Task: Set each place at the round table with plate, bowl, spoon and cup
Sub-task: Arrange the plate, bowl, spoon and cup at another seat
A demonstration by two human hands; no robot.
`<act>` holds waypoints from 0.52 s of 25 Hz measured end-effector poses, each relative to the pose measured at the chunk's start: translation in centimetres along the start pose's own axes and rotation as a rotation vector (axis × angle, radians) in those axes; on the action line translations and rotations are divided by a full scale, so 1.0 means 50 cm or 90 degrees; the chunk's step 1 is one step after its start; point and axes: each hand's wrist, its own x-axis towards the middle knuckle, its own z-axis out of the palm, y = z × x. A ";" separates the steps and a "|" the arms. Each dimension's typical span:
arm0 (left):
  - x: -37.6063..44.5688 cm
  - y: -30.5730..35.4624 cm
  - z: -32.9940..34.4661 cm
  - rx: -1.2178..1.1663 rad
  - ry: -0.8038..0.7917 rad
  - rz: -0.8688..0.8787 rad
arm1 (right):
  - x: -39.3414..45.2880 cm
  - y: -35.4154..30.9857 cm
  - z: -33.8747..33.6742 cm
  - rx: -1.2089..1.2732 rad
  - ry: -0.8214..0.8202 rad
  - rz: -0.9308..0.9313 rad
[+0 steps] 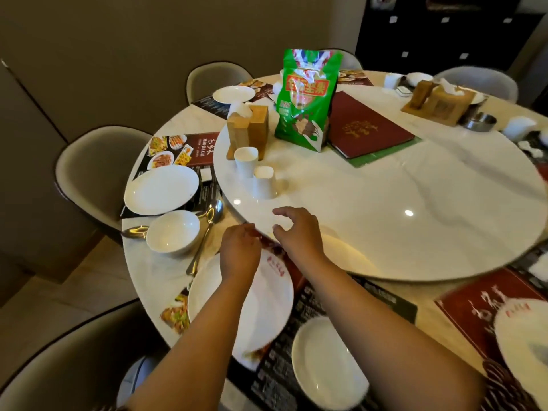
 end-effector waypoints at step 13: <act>0.125 -0.019 0.056 0.046 0.023 -0.030 | 0.333 -0.025 0.098 -0.136 -0.067 -0.089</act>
